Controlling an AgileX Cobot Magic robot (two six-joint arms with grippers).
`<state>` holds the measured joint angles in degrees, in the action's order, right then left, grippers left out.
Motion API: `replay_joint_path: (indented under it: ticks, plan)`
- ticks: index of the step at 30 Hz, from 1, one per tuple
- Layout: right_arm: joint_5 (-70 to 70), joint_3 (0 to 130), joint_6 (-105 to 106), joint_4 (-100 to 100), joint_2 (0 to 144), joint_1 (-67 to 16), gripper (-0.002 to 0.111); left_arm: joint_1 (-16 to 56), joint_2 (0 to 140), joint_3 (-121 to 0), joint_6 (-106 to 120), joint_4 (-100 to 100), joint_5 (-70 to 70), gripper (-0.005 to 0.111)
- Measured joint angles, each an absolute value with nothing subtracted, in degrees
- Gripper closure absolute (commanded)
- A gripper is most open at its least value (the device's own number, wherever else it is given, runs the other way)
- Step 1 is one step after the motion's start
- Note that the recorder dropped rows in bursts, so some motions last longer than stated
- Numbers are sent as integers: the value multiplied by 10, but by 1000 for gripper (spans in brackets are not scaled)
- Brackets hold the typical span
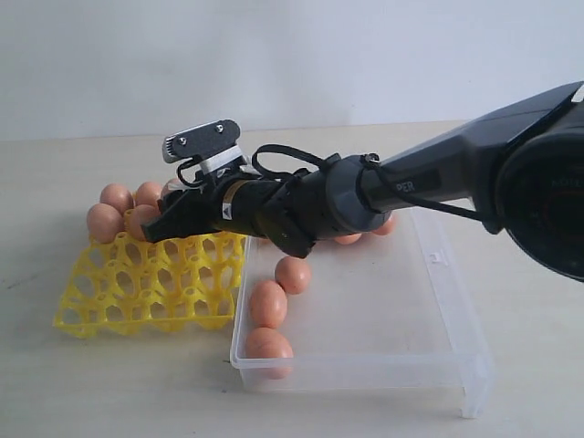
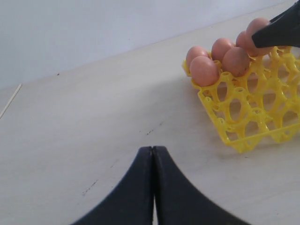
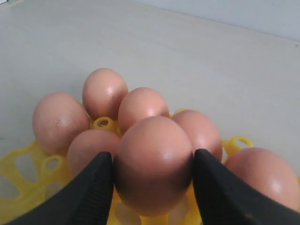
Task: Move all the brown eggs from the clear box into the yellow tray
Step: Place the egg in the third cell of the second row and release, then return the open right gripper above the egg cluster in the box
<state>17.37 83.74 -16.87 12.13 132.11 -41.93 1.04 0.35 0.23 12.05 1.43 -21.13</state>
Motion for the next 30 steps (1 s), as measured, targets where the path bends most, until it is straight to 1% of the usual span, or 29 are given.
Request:
replay_joint_path:
  ticks: [1,2,3,4,6,10,12,14,16,18,20,22,24,27,30]
  plan:
    - [174,837,-170,121,1322,-419,68,10,3,2,121,14,-211,107]
    - [174,837,-171,121,1322,-419,59,10,3,2,121,14,-211,107]
    - [174,837,-171,121,1322,-419,55,10,3,2,121,14,-211,107]
    - [174,837,-171,121,1322,-419,48,10,3,2,121,14,-211,107]
    - [166,837,-171,122,1322,-419,46,10,3,2,121,14,-211,107]
    - [121,837,-172,123,1317,-419,46,10,3,2,121,14,-211,107]
    - [44,837,-171,126,1276,-419,48,10,3,2,121,14,-211,107]
    - [-75,837,-168,128,1204,-419,50,10,3,2,121,14,-211,107]
    - [-221,837,-123,134,1135,-419,52,10,3,2,121,14,-211,107]
    - [-371,839,0,144,1101,-419,56,10,3,2,121,14,-211,107]
    - [-438,836,123,156,1098,-419,58,10,3,2,121,14,-211,107]
    - [-463,825,263,160,1099,-419,59,10,3,2,121,14,-211,107]
    - [-453,810,372,155,1100,-419,60,10,3,2,121,14,-211,107]
    - [-403,795,478,142,1102,-419,60,10,3,2,121,14,-211,107]
    - [-355,794,531,139,1112,-419,60,10,3,2,121,14,-211,107]
